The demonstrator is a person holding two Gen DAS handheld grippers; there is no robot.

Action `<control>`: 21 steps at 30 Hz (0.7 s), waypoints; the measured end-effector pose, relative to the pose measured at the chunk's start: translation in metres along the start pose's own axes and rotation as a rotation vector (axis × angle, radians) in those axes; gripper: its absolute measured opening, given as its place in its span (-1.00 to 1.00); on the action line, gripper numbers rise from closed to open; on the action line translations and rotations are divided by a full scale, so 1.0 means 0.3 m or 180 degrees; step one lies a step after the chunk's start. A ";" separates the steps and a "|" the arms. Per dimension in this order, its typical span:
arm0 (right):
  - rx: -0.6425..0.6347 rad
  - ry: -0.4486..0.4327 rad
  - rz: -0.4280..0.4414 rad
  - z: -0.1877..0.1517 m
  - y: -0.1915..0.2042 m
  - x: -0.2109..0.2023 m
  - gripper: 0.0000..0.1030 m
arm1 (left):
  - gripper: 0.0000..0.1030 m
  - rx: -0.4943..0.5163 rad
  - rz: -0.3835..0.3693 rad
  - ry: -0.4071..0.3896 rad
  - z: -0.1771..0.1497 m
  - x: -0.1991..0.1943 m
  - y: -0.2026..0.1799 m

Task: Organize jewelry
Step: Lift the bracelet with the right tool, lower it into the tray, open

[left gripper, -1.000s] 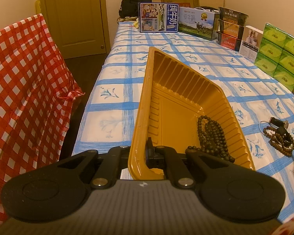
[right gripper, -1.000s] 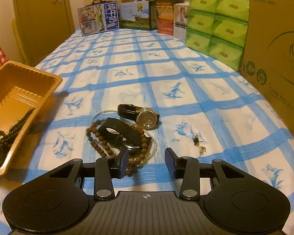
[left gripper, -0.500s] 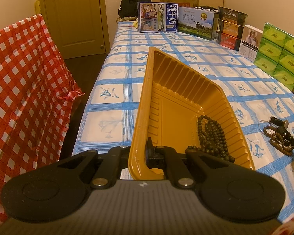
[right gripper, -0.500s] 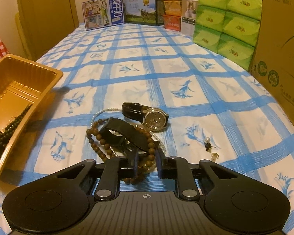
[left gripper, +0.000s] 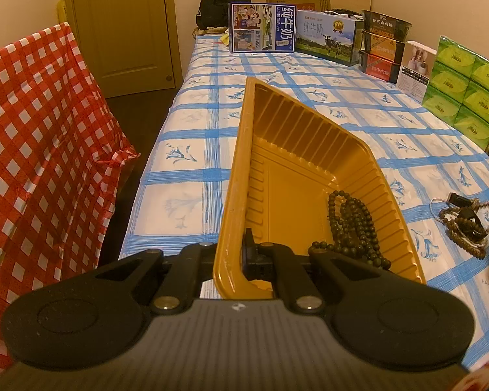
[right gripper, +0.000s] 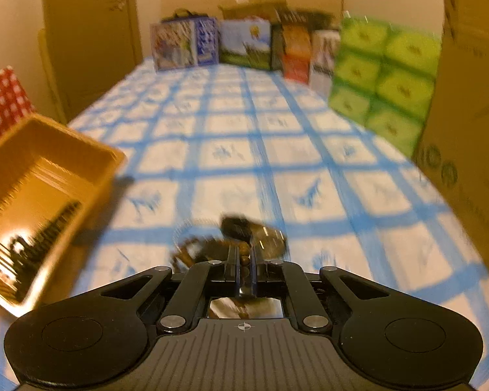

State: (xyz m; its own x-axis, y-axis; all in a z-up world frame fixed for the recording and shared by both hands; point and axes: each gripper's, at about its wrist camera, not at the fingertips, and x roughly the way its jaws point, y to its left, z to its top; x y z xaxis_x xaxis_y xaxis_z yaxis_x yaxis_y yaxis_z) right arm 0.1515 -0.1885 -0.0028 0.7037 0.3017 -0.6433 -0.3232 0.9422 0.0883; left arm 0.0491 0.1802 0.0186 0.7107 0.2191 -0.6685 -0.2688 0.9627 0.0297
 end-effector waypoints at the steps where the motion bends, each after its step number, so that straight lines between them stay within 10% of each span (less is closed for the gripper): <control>1: -0.0019 -0.0047 0.0029 0.020 0.010 -0.016 -0.88 | -0.91 -0.0002 -0.0001 0.0000 0.000 0.000 0.002; 21: -0.0340 -0.0759 0.0515 0.296 0.159 -0.253 -0.89 | -0.90 0.0005 -0.0004 -0.0002 -0.002 -0.002 -0.005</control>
State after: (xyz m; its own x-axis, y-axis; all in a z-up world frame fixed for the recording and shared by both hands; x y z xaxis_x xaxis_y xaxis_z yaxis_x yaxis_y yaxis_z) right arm 0.1388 -0.1537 0.1178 0.7622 0.4842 -0.4296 -0.4990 0.8623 0.0865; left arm 0.0487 0.1785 0.0186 0.7115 0.2180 -0.6680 -0.2668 0.9633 0.0302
